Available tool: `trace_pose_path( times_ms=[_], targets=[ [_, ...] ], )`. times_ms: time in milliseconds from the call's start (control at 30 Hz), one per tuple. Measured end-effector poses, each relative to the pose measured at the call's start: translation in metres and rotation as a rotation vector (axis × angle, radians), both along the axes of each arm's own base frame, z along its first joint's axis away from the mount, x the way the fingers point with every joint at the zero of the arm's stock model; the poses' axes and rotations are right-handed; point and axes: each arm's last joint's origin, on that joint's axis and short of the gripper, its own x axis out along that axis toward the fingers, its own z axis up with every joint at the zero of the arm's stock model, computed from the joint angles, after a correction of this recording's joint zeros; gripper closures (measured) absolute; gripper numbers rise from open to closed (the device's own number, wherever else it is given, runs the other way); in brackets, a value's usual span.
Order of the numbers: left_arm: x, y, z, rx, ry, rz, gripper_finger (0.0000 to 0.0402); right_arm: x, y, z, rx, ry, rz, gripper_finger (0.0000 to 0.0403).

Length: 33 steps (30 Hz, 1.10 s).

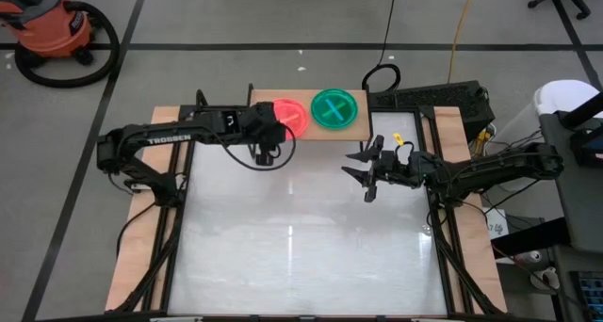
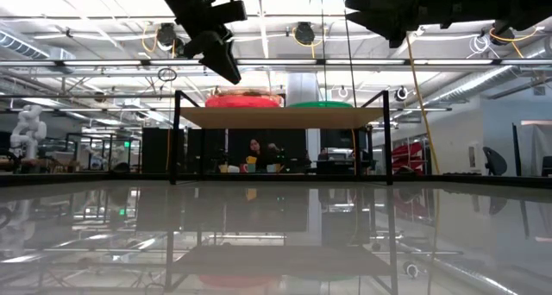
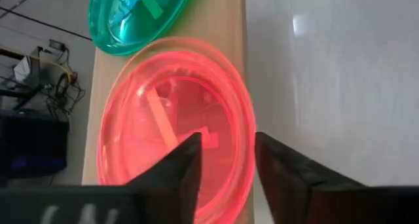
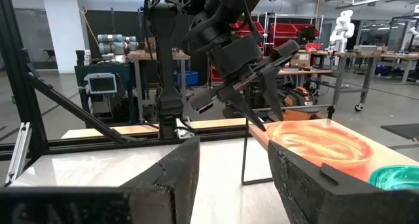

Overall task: Place and stack plates onto a shelf
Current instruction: Return to Home Position

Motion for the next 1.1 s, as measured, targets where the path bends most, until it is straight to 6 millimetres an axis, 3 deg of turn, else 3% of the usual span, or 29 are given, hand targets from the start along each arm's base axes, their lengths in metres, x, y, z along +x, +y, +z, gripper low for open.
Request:
trace_pose_path(
  times_ms=[167, 300, 467, 867, 1100],
  targets=[
    [0.000, 0.000, 0.000, -0.005, -0.013, 0.022, 0.0197, 0.000, 0.000, 0.000, 0.018, -0.003, 0.002, 0.0241],
    [-0.002, 0.001, 0.004, 0.033, -0.016, 0.073, 0.0170, 0.000, 0.000, -0.002, 0.018, 0.013, 0.002, 0.0241],
    [-0.013, -0.001, 0.018, 0.062, -0.066, 0.109, 0.0167, 0.000, 0.000, -0.002, 0.018, 0.019, 0.002, 0.0241],
    [-0.071, -0.030, 0.098, -0.061, -0.544, -0.011, 0.0167, -0.005, 0.000, 0.002, 0.019, 0.012, 0.009, 0.0241],
    [-0.100, -0.043, 0.114, -0.119, -0.674, -0.099, 0.0167, -0.018, 0.000, 0.002, 0.016, 0.090, 0.009, 0.0241]
  ],
)
